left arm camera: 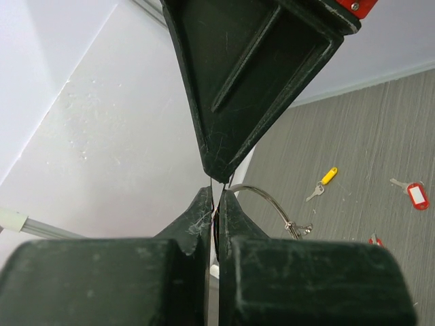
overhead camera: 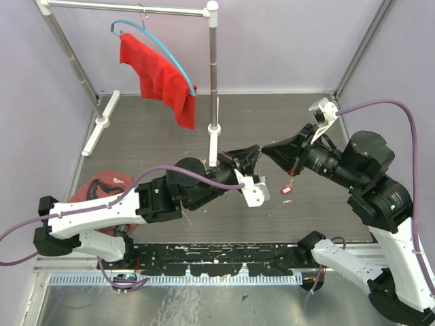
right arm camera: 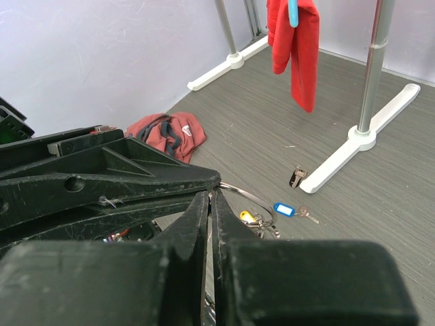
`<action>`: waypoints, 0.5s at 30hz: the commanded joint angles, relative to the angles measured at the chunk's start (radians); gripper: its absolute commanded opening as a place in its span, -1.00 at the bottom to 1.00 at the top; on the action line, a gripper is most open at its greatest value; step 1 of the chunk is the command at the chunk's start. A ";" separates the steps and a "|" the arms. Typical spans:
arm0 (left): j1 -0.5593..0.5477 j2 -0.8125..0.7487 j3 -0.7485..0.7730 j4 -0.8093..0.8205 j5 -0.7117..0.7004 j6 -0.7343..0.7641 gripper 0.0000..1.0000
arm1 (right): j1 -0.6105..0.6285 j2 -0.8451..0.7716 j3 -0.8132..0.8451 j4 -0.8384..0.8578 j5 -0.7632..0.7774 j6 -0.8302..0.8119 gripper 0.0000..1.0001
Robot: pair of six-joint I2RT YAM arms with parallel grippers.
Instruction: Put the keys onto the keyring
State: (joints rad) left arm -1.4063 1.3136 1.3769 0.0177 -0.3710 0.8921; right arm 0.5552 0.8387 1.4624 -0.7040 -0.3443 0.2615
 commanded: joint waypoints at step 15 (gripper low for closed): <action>-0.003 -0.017 0.042 0.009 0.005 0.002 -0.83 | -0.003 -0.026 0.012 0.072 0.000 -0.005 -0.99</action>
State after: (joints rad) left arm -1.4082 1.3136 1.3785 0.0170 -0.3603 0.8928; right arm 0.5552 0.8307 1.4620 -0.7044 -0.3458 0.2615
